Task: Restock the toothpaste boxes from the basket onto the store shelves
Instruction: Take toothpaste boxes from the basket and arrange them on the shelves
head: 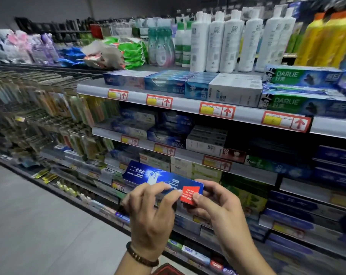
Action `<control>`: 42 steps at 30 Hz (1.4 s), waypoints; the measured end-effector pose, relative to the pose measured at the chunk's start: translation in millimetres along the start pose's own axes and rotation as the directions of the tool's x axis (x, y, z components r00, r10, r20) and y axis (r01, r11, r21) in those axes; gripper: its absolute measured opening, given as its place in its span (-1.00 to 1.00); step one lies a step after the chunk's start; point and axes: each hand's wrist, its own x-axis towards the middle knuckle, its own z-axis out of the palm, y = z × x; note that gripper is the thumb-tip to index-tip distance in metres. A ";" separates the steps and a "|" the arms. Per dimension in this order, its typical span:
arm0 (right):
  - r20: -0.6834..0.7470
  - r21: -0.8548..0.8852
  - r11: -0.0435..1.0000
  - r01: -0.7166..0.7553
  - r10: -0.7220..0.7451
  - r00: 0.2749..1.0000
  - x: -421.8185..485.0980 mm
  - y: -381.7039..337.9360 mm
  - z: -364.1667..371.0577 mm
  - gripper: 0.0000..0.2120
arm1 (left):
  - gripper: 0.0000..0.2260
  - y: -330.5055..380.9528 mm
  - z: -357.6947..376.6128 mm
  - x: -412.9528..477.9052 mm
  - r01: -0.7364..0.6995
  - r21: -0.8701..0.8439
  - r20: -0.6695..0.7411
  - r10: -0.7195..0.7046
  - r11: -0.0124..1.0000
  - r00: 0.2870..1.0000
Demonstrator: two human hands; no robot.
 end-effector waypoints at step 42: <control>-0.175 -0.530 0.843 0.097 -0.221 0.959 42.7 31.2 65.9 -0.66 | -0.57 -62.3 -32.2 47.1 0.780 -0.622 0.537 -0.690 0.065 0.485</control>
